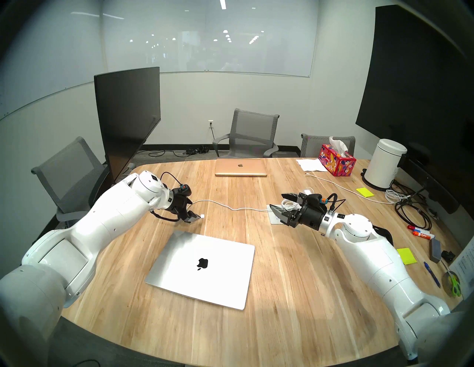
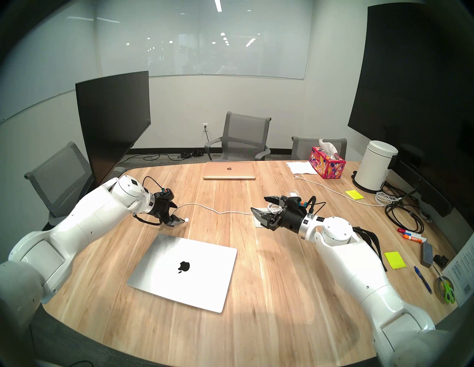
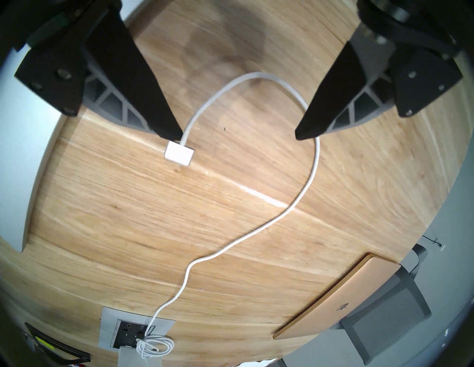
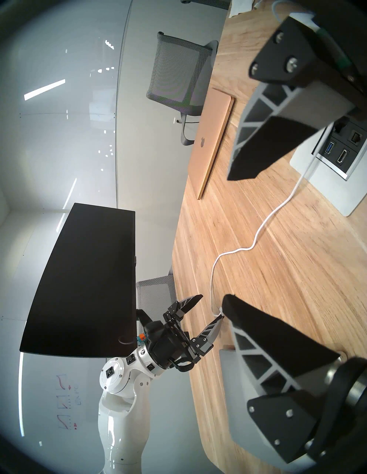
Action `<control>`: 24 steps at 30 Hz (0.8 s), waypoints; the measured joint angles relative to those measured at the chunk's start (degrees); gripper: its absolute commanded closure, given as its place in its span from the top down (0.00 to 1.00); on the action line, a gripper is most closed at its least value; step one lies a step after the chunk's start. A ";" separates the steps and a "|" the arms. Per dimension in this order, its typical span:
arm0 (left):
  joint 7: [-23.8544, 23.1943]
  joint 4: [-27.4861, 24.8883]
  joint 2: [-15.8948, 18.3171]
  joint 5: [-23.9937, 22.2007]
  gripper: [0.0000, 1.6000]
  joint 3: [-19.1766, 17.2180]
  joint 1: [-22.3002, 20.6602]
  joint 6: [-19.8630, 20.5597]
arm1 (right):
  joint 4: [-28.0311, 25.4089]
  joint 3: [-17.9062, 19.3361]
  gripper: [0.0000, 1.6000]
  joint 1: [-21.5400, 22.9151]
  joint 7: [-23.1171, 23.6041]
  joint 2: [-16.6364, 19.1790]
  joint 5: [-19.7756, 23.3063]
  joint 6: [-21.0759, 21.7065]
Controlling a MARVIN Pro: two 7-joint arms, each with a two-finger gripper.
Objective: Unplug the charging cable from the port of the MacBook and lay it on the desk
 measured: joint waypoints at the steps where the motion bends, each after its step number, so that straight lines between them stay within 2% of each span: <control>1: 0.30 0.26 -0.13 0.39 1.00 0.39 -0.01 -0.02 | 0.00 0.00 1.00 0.00 0.00 0.00 0.00 0.00; 11: 1.77 2.71 -1.67 3.90 1.00 3.68 -1.51 -1.67 | 0.00 0.00 1.00 0.00 0.00 0.00 0.00 0.00; 24: 1.41 4.36 -2.47 1.40 1.00 1.25 -1.97 -2.34 | 0.00 0.00 1.00 0.00 0.00 0.00 0.00 0.00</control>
